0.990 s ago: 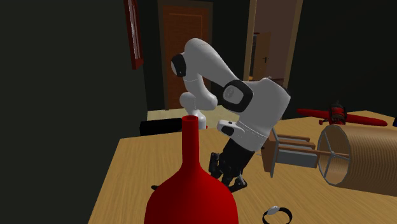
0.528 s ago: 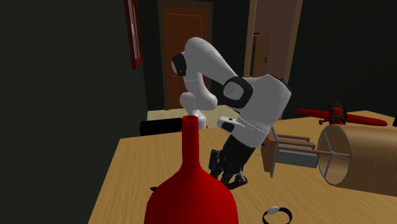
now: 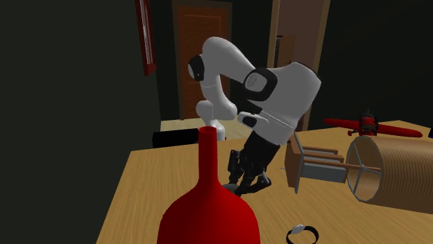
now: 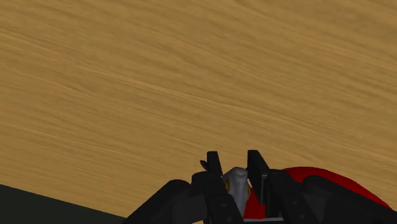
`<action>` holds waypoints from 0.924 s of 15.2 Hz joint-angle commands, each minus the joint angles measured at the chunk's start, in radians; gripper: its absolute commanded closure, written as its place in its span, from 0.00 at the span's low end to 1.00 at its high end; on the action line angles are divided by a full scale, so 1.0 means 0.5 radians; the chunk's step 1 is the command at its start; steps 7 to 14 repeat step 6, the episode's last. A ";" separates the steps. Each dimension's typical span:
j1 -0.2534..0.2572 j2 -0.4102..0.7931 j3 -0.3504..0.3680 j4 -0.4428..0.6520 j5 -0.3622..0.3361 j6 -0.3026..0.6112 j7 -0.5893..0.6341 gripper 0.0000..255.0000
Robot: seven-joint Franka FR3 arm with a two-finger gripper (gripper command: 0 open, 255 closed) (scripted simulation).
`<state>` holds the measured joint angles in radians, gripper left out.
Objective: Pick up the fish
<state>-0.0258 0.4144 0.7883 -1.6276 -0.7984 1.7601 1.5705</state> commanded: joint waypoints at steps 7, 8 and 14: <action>0.003 -0.038 0.017 0.089 0.039 -0.094 -0.068 1.00; 0.003 -0.038 0.017 0.089 0.039 -0.094 -0.068 1.00; 0.003 -0.038 0.017 0.089 0.039 -0.094 -0.068 1.00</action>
